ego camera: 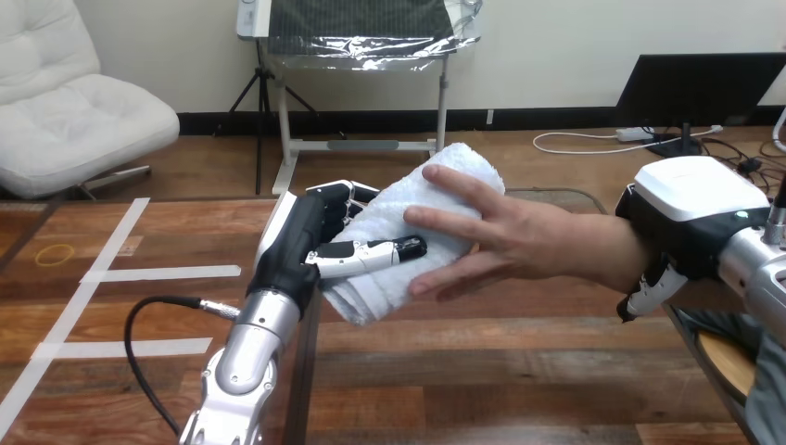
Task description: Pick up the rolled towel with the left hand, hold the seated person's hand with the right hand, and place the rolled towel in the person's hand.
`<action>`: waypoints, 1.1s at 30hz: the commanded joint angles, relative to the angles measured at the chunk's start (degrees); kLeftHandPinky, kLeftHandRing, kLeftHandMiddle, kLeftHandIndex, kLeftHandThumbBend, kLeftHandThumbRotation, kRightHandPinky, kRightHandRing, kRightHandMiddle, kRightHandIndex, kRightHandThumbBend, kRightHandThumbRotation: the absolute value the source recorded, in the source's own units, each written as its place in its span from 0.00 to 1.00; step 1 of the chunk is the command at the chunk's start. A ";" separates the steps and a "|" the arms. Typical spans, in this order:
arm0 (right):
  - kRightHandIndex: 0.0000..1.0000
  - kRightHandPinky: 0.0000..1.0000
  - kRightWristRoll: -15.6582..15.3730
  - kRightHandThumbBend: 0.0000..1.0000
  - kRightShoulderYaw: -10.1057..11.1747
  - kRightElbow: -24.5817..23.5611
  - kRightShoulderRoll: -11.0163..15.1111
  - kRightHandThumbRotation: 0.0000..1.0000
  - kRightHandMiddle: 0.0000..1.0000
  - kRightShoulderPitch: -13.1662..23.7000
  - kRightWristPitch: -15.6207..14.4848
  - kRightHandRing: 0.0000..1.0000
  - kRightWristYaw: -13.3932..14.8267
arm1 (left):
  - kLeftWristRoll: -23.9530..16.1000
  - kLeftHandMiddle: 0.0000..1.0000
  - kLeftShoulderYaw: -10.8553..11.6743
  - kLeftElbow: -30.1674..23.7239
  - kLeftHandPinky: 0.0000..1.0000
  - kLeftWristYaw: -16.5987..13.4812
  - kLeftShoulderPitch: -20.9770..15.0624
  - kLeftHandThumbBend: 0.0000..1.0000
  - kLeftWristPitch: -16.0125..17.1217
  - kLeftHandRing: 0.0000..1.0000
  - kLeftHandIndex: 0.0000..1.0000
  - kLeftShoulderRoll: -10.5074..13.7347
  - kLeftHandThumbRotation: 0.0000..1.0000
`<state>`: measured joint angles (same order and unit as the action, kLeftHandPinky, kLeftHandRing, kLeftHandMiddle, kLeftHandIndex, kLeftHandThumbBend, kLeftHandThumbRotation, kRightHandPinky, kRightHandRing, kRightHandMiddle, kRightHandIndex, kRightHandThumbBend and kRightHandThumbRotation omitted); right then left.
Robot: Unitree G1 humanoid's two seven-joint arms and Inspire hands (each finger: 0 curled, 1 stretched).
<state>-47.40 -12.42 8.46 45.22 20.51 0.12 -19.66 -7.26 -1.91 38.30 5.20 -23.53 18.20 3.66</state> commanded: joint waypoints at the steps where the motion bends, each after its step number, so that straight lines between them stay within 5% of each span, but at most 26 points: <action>1: 0.28 0.09 0.13 0.73 1.54 -5.08 0.03 0.00 0.23 7.19 0.80 0.16 0.68 | -0.62 0.41 -3.80 -4.55 0.40 0.94 -8.12 0.59 -0.07 0.39 0.50 -4.32 0.00; 16: 0.28 0.08 0.70 0.74 1.94 -5.68 0.17 0.00 0.22 6.01 0.54 0.15 1.19 | -1.91 0.42 -6.08 -4.71 0.39 0.34 -8.24 0.60 0.02 0.39 0.49 -7.80 0.00; 33: 0.31 0.09 0.37 0.78 1.93 -5.11 0.42 0.00 0.25 5.71 0.67 0.16 1.12 | -1.41 0.40 -6.07 -4.71 0.39 1.05 -7.89 0.59 -0.51 0.38 0.49 -8.25 0.00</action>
<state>-47.46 -11.70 8.46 45.29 20.74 -0.92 -19.71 -7.32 -1.94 38.18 3.79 -23.56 16.74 1.03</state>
